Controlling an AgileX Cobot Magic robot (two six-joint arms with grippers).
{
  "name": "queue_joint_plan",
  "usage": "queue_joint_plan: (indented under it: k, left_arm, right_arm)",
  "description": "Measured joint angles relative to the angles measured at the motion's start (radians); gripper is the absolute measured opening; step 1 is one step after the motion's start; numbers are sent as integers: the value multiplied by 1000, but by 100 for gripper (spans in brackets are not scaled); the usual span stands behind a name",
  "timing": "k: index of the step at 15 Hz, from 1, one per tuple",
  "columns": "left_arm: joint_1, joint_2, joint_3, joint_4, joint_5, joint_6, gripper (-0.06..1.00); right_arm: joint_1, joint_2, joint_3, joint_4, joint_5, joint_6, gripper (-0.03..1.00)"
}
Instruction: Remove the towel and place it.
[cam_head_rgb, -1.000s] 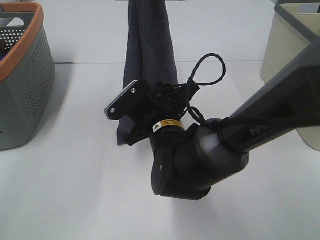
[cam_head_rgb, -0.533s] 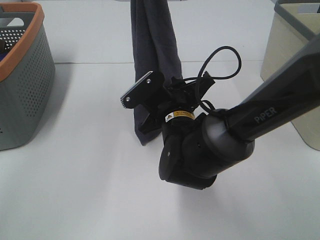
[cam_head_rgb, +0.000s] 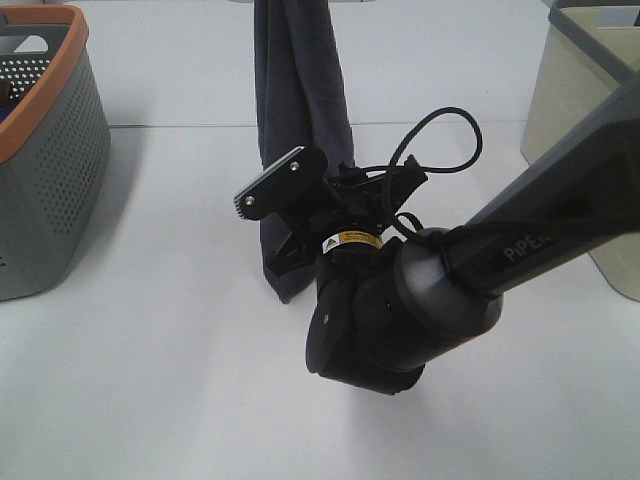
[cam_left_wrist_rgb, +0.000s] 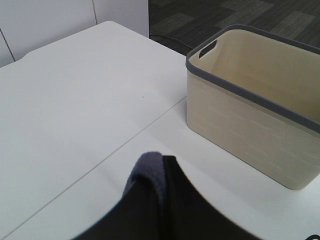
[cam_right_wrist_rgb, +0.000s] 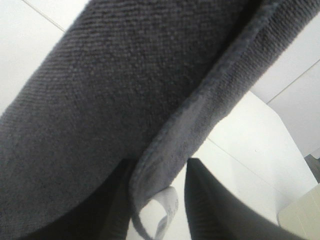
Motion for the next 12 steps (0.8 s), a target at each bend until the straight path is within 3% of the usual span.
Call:
queue_joint_plan:
  k: [6, 9, 12]
  left_arm:
    - [0, 0, 0, 5, 0, 0, 0]
    - [0, 0, 0, 4, 0, 0, 0]
    - [0, 0, 0, 5, 0, 0, 0]
  right_arm:
    - [2, -27, 42, 26, -1, 7, 31]
    - [2, -31, 96, -100, -1, 112, 4]
    - [2, -31, 106, -138, -1, 207, 2]
